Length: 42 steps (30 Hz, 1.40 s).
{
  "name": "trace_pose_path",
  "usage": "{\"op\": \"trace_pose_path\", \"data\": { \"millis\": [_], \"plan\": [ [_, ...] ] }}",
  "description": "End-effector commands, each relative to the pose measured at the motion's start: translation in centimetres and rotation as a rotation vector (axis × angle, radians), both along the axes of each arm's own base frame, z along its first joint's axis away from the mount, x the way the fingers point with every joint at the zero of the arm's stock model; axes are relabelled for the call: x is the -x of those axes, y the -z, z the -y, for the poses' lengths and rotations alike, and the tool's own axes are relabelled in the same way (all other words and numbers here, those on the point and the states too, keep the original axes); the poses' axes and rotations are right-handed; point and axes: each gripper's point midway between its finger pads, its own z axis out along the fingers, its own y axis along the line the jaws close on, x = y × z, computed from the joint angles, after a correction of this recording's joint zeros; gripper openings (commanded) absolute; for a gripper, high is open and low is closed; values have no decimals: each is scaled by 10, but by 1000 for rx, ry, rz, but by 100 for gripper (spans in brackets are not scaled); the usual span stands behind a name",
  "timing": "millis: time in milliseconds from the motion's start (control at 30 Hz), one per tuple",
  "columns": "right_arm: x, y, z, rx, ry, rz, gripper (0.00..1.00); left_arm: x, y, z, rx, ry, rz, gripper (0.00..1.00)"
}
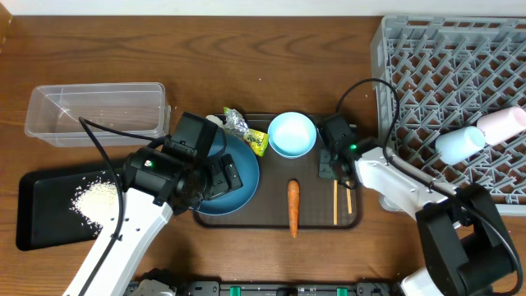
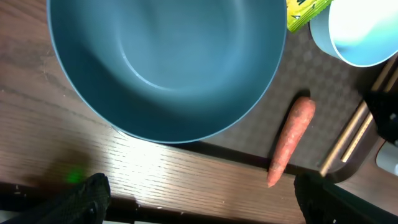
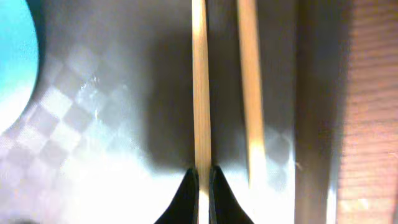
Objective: Sort waste into correct bins and load items into the dishwasher rack
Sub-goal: 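Grasp one wooden chopstick with the right gripper, then carry the chopstick into the dish rack and release it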
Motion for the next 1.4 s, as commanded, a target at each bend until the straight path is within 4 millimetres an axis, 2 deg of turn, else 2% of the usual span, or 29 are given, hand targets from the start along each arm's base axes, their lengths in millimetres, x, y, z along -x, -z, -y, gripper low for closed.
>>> {"op": "trace_pose_path", "data": {
  "millis": [0,133,267,367,433,633,900,1100,1367],
  "plan": [
    [-31,-62,-2,-72,-6,112,1,-1,0,-5,-22,-19,2,98],
    [-52,-132,15,-78,-32,225,1,-1,0,-5,-22,-19,2,98],
    [-71,-201,48,-61,-23,367,1,-1,0,-5,-22,-19,2,98],
    [-80,-232,77,-30,-7,445,1,-1,0,-5,-22,-19,2,98],
    [-85,-239,94,4,-17,474,1,-1,0,-5,-22,-19,2,98],
    [-100,-226,131,93,-48,455,1,-1,0,-5,-22,-19,2,98],
    [-137,-189,155,152,-37,430,1,-1,0,-5,-22,-19,2,98],
    [-155,-153,154,144,-59,384,1,-1,0,-5,-22,-19,2,98],
    [-166,-133,150,111,-42,373,2,-1,0,-5,-22,-19,2,98]
  ]
}}
